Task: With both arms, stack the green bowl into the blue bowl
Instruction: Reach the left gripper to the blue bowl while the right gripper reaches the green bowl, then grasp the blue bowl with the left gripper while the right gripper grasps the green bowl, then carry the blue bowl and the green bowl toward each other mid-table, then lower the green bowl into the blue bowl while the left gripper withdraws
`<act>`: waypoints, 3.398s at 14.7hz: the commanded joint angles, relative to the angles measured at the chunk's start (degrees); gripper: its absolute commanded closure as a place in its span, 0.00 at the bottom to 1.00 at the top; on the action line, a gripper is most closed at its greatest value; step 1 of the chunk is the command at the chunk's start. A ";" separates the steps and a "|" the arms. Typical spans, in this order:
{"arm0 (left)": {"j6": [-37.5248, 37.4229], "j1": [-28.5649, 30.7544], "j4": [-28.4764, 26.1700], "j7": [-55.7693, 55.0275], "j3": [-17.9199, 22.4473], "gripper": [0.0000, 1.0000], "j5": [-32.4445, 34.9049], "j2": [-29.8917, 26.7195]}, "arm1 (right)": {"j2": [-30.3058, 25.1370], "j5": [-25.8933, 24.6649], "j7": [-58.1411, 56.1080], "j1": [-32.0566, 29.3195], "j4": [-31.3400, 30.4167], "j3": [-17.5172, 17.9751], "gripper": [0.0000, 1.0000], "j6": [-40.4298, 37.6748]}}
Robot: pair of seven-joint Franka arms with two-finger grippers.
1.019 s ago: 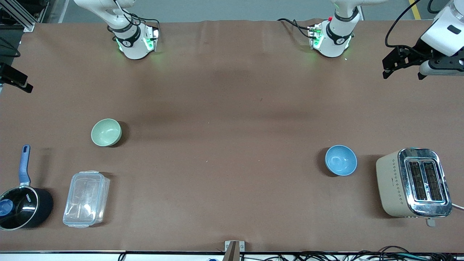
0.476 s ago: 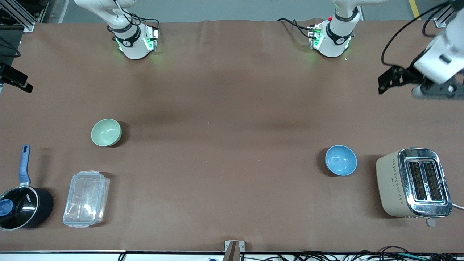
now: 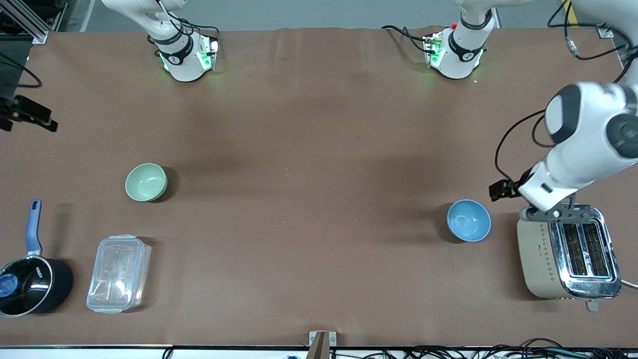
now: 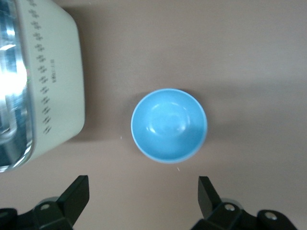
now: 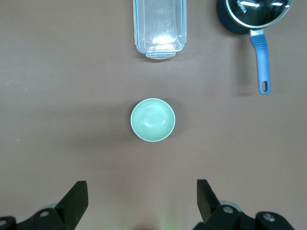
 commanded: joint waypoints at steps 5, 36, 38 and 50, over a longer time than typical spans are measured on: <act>12.99 2.63 -1.69 -0.03 -0.11 0.00 1.36 12.50 | -0.33 -1.00 -5.88 -1.42 -32.42 -3.58 0.00 35.64; 19.93 -26.27 13.61 -48.81 -16.22 0.99 5.75 29.30 | 5.38 3.57 26.70 0.87 -20.42 16.87 1.00 23.65; 20.12 -28.30 13.78 -48.81 -13.57 0.85 5.66 29.30 | 5.65 6.37 31.54 0.96 -20.50 21.53 1.00 26.62; -10.44 -15.24 21.87 -33.29 -7.14 0.00 11.99 4.89 | 20.92 3.23 57.47 12.81 -20.85 30.35 1.00 51.14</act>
